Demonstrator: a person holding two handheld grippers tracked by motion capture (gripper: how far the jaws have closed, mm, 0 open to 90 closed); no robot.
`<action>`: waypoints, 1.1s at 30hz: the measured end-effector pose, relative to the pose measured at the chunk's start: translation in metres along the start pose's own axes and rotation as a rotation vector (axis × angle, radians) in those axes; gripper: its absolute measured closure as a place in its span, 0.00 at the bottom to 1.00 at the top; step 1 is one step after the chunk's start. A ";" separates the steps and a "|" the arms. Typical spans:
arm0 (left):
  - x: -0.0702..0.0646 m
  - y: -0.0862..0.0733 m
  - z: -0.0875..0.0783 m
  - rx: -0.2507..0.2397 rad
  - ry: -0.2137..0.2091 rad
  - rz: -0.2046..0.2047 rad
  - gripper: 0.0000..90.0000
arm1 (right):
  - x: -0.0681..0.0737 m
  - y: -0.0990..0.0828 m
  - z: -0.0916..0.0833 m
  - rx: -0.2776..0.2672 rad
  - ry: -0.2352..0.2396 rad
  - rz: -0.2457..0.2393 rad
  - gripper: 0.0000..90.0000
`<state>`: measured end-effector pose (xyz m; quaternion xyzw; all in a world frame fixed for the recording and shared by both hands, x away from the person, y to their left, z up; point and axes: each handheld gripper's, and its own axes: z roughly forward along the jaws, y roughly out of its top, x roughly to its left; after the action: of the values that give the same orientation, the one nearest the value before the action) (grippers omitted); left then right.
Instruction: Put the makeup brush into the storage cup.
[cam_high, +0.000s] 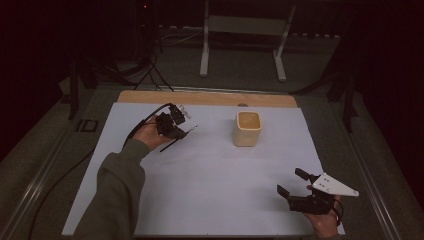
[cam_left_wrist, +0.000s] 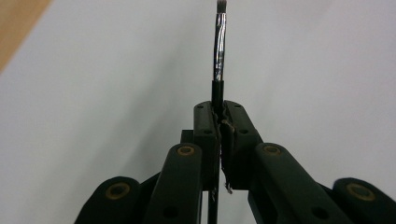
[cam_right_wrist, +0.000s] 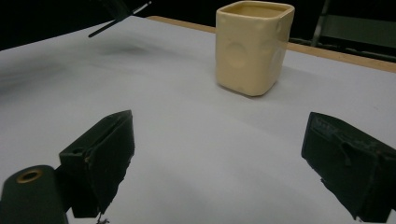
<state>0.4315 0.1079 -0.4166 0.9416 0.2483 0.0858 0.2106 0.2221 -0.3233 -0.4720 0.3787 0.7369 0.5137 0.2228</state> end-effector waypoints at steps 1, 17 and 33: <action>0.000 0.000 -0.001 -0.014 0.000 -0.002 0.96 | 0.000 0.000 0.000 0.000 -0.001 0.001 0.10; -0.022 0.007 -0.017 -0.224 0.052 -0.003 0.96 | -0.001 0.001 0.000 -0.003 -0.014 0.022 0.10; -0.044 -0.008 -0.014 -0.450 0.106 -0.081 0.96 | 0.000 0.010 0.005 -0.007 -0.017 0.064 0.13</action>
<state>0.3863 0.0970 -0.4098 0.8543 0.2712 0.1796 0.4054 0.2288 -0.3183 -0.4643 0.4056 0.7208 0.5199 0.2136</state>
